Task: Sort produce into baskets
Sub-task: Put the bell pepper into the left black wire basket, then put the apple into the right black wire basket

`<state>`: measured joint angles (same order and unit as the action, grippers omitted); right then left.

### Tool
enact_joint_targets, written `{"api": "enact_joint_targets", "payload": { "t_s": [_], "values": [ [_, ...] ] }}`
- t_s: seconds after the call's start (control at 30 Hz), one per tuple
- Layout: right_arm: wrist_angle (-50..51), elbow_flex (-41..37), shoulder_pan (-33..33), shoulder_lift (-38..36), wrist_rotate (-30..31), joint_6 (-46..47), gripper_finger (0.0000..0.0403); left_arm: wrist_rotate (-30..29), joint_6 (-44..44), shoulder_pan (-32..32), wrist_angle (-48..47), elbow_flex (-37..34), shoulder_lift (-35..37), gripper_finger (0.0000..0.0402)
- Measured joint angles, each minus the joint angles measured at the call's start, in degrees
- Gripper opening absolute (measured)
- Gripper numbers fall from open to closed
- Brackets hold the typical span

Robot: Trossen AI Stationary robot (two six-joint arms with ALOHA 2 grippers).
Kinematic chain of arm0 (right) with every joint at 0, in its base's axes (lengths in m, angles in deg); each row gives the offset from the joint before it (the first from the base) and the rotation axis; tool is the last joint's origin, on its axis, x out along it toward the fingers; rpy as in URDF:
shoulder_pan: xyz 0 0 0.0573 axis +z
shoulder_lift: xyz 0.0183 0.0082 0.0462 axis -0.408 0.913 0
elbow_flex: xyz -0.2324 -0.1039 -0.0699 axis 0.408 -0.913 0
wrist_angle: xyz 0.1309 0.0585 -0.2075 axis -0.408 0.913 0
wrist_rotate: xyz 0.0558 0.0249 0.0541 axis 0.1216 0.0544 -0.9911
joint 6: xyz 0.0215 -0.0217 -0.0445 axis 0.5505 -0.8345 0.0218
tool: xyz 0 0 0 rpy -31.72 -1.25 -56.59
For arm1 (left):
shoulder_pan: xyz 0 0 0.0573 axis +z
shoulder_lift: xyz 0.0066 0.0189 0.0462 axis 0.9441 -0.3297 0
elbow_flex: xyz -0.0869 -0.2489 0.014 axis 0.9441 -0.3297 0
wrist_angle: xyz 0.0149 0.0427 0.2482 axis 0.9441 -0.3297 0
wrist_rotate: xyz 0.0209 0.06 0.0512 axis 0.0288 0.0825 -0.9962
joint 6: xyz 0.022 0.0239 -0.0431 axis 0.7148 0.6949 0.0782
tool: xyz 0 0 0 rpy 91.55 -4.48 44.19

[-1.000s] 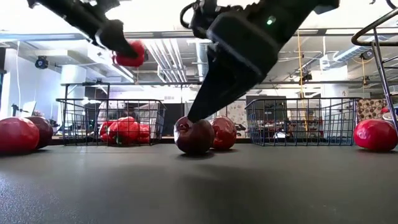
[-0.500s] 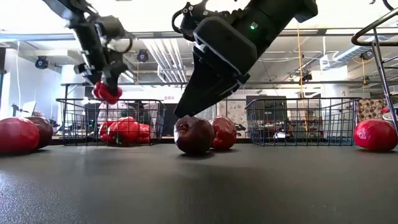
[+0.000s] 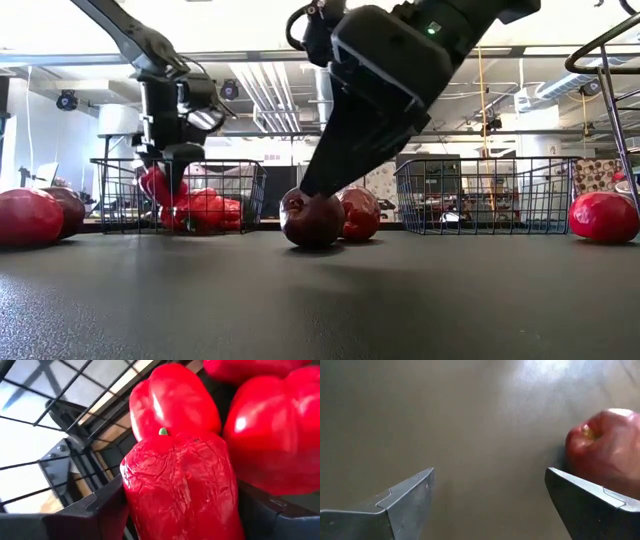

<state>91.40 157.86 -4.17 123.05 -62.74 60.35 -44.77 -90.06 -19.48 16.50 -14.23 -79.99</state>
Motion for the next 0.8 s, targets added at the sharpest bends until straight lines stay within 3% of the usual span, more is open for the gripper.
{"api": "enact_joint_targets", "payload": {
  "t_s": [0.23,0.47,0.7,0.8],
  "values": [
    [3.0,0.2,-0.1,0.0,0.2,1.9,0.0368,-6.4,0.1,-0.2,-0.1,-0.1,-3.0,0.0307],
    [5.7,2.0,-0.4,-0.4,2.6,1.3,0.0368,-6.4,0.3,-0.3,-1.2,0.1,-1.5,0.0342],
    [14.2,7.8,-0.7,-0.7,14.3,-2.1,0.0368,-6.2,-0.1,-1.6,-3.9,2.5,6.0,0.0346],
    [16.3,10.6,-1.9,-0.8,15.2,-6.9,0.0368,-4.1,-1.2,-3.6,-3.4,2.2,11.9,0.0346]
  ]
}}
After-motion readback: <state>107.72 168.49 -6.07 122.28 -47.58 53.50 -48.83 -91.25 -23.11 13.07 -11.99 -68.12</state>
